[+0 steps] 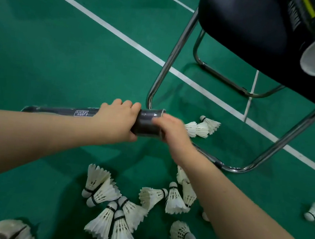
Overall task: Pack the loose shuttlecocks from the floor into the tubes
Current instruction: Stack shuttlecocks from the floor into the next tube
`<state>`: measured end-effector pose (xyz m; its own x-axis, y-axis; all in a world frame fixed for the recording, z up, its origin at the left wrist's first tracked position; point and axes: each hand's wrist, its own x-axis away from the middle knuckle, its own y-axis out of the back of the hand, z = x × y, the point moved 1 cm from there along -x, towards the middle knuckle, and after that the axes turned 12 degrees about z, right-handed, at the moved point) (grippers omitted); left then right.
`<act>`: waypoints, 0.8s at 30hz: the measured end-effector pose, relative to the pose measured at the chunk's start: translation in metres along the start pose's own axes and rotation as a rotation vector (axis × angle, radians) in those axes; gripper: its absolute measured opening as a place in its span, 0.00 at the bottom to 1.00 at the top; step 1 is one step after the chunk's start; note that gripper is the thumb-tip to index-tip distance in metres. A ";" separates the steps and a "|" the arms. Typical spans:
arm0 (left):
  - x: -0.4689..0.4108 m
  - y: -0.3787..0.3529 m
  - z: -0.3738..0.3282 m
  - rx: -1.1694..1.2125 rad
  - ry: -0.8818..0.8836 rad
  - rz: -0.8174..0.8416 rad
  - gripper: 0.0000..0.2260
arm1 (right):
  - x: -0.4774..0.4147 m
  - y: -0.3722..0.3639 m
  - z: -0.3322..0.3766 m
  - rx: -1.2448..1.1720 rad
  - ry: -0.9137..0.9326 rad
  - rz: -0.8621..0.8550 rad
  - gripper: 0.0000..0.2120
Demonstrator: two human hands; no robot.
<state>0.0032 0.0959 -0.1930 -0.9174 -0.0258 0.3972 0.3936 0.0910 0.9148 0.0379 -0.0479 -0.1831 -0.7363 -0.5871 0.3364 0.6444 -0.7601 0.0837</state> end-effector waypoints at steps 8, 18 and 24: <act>-0.049 0.000 -0.009 0.037 0.052 0.063 0.29 | -0.057 0.130 -0.055 0.287 -0.338 -0.294 0.10; -0.069 -0.025 -0.019 -0.002 0.017 0.054 0.30 | -0.073 0.154 -0.108 0.276 -0.474 -0.194 0.16; -0.075 -0.027 -0.021 0.029 0.027 0.054 0.31 | -0.065 0.161 -0.110 0.048 -0.462 -0.258 0.16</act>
<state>0.0627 0.0744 -0.2458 -0.8928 -0.0465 0.4480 0.4400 0.1222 0.8896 0.1665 -0.1631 -0.2948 -0.7115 -0.1909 0.6762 0.4708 -0.8439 0.2572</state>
